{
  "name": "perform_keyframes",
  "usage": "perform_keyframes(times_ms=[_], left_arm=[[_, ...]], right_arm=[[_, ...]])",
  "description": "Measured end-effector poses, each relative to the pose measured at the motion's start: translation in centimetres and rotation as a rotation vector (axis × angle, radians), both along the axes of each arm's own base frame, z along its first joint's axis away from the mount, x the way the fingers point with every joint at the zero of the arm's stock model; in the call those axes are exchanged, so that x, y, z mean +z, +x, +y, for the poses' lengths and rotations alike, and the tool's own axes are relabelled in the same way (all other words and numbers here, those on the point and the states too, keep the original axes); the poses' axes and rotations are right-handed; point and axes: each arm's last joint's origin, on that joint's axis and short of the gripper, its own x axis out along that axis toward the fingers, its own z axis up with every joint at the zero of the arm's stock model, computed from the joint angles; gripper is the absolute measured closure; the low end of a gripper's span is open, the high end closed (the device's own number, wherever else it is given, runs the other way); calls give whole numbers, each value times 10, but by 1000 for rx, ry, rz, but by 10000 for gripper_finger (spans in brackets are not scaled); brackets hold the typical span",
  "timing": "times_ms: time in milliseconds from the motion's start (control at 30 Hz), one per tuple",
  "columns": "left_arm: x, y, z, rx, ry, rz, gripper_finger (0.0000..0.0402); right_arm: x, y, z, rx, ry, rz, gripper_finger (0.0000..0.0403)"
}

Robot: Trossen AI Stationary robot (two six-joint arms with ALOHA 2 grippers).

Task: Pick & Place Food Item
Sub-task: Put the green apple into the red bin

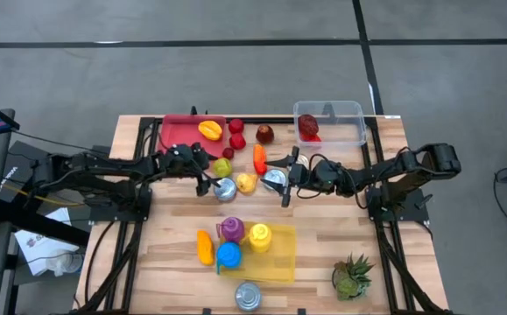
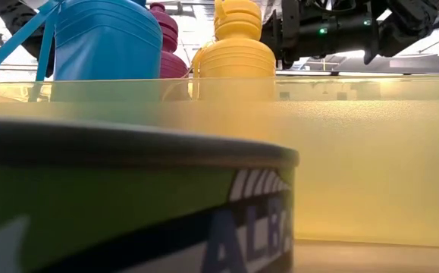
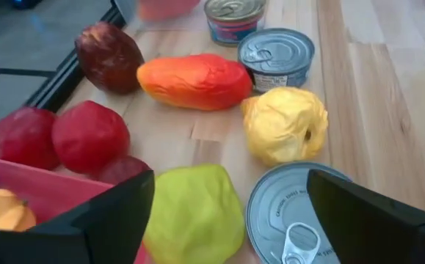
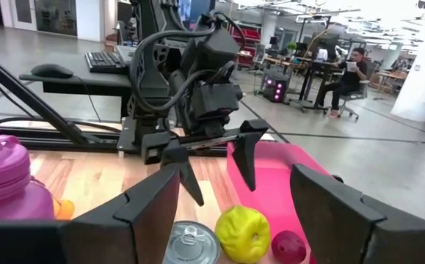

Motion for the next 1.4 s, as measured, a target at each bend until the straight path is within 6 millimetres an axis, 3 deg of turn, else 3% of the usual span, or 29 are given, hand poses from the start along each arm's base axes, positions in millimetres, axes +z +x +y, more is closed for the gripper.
perform_keyframes(times_ms=[367,800,1100,1400], left_arm=[[-11,16,9,35,2,134,24],[-21,33,16,37,26,202,59],[-19,33,16,57,45,187,131],[-16,35,16,56,57,152,250]], right_arm=[[0,0,0,-4,5,0,154],[0,0,0,-4,5,2,154],[-1,0,0,-3,5,10,154],[-1,0,0,-3,5,10,154]])
